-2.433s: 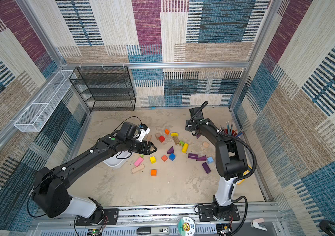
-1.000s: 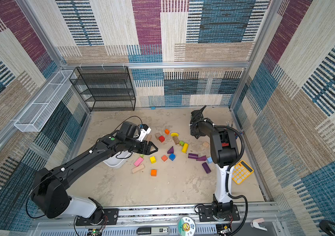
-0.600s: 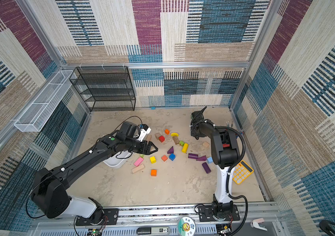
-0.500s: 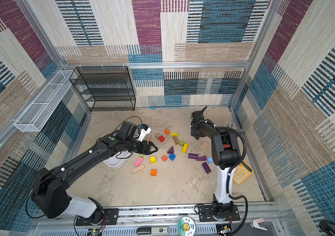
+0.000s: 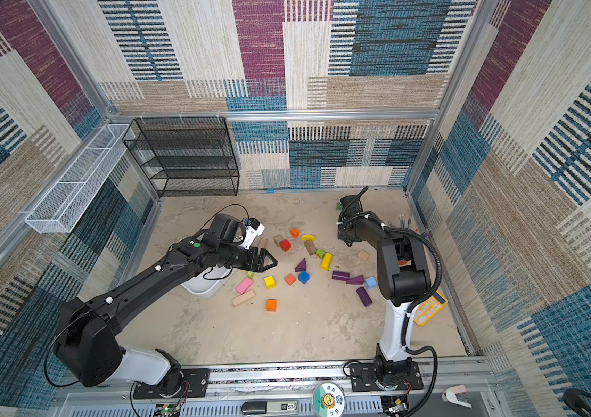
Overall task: Pick purple bricks into the storage bin
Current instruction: Pick up the building block from the center of the board.
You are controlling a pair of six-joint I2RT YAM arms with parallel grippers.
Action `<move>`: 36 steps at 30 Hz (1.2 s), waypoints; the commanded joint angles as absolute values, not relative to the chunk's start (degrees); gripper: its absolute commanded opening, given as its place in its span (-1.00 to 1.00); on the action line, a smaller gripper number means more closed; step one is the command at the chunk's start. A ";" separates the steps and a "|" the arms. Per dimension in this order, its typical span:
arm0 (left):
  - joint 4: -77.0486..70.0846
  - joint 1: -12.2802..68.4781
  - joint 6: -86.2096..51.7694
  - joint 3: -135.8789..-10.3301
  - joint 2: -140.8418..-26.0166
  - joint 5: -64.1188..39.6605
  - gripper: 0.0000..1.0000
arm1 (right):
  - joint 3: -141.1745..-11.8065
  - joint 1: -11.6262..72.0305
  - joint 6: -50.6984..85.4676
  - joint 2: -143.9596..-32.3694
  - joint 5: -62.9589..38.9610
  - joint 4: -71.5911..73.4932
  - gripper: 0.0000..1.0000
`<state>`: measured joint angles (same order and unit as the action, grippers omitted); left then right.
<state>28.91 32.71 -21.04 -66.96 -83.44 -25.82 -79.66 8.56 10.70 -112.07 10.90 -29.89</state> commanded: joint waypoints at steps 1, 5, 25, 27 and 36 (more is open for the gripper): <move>28.79 32.36 -21.56 -67.65 -83.41 -25.56 0.54 | -78.94 8.61 12.02 -110.84 10.11 -28.58 -0.33; 30.27 31.52 -21.01 -68.29 -82.83 -24.01 0.54 | -77.93 8.61 12.39 -109.46 9.73 -28.22 -0.32; 31.41 23.38 -21.75 -67.95 -80.14 -20.52 0.63 | -74.08 10.04 13.54 -101.07 4.21 -26.27 -0.30; 31.30 22.06 -21.88 -67.72 -79.34 -20.00 0.64 | -74.86 10.58 13.54 -100.69 4.32 -26.75 -0.29; 30.19 16.50 -23.46 -67.12 -77.56 -22.35 0.78 | -76.37 14.14 15.00 -99.32 4.44 -26.40 -0.29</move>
<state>31.09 17.50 -22.39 -67.53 -78.32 -21.04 -76.29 13.23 13.52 -100.07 4.56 -27.99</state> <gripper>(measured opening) 0.886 0.354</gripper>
